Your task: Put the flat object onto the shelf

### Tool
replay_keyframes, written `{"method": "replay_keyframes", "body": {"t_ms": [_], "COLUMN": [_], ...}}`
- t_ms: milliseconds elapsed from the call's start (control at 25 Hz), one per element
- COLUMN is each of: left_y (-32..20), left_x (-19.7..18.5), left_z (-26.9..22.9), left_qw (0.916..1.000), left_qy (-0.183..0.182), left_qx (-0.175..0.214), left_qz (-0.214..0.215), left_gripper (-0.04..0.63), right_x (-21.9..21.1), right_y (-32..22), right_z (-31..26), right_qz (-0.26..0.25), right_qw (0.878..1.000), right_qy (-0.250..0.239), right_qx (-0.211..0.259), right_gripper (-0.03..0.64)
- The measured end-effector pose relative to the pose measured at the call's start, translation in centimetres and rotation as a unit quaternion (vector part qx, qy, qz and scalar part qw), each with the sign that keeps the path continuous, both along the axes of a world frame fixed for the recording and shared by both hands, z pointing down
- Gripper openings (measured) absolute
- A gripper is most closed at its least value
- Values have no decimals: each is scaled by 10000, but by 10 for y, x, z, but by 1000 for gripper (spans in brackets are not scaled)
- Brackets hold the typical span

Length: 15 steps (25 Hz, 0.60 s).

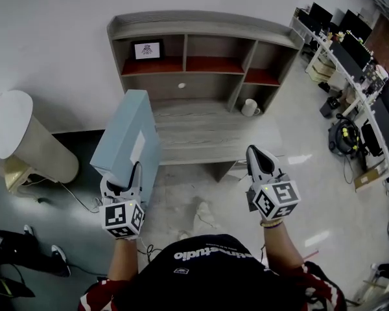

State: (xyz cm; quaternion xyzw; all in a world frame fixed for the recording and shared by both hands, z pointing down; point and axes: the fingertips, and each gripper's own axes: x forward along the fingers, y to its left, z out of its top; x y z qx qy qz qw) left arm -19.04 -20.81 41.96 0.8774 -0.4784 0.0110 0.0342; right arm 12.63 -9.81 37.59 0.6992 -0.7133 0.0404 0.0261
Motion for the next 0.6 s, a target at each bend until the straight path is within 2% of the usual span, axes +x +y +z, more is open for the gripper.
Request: {"method": "replay_keyframes", "body": {"t_ms": [320, 600], "left_y": [-29, -71], "left_x": [20, 55], "left_z": [6, 14], "left_qw": [9998, 9994], "left_qy": [-68, -137], "left_qx": [-22, -17], "left_qz": [-190, -310], "left_gripper": [265, 265], "right_x": [18, 47], "right_y": [-46, -85], "right_z": [-5, -11], "right_qz": [-286, -479], "right_qw": [9994, 9984], "right_qy": [-80, -73], "right_qx": [182, 288], "right_gripper": [-8, -8]}}
